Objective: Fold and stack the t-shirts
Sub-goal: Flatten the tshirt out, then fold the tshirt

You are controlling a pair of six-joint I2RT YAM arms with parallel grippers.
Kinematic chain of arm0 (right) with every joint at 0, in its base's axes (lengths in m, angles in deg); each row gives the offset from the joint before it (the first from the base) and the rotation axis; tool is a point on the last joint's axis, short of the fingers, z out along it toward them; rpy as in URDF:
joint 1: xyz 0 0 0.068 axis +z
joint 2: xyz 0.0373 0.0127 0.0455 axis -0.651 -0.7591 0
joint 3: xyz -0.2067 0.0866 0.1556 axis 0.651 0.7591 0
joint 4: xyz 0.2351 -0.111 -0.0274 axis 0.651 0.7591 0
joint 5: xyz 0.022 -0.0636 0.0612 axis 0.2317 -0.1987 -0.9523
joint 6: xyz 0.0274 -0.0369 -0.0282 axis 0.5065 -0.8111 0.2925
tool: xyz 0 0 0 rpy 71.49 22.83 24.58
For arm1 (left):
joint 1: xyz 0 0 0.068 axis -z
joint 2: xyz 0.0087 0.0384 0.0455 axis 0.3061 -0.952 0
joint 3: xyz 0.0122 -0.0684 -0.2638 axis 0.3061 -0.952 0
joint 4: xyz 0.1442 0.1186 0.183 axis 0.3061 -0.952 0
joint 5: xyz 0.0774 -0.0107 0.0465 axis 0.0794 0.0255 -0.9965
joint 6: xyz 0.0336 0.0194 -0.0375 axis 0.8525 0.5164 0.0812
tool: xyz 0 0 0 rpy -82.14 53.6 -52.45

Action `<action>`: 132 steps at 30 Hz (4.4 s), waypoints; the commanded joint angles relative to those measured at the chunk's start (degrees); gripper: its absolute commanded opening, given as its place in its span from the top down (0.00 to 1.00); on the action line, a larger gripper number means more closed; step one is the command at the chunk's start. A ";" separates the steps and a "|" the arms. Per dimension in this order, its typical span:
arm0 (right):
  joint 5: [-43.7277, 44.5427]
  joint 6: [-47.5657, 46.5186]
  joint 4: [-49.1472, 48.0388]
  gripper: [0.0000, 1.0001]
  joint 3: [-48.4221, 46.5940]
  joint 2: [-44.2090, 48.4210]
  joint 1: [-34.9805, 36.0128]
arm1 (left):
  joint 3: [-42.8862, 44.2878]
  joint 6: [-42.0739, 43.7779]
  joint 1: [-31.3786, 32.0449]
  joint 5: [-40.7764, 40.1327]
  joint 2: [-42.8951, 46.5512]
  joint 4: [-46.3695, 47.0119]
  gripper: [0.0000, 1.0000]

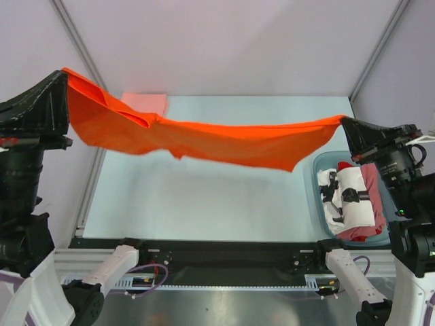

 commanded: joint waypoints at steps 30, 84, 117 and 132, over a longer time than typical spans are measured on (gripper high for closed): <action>1.40 -0.85 -32.68 1.00 8.85 -68.90 -3.28 | 1.06 8.17 -1.23 1.73 -73.26 3.89 1.00; -0.80 -7.09 13.65 1.00 -21.94 -83.96 -8.73 | -14.82 2.54 -0.27 -2.85 -51.58 -21.26 1.00; 1.22 -6.66 14.71 1.00 -9.36 -76.12 -10.31 | -44.71 -7.65 4.04 -3.64 -32.49 -22.31 1.00; 1.74 -6.92 14.53 1.00 -6.90 -77.27 -10.31 | -45.15 -7.57 4.22 -7.59 -38.03 -23.45 1.00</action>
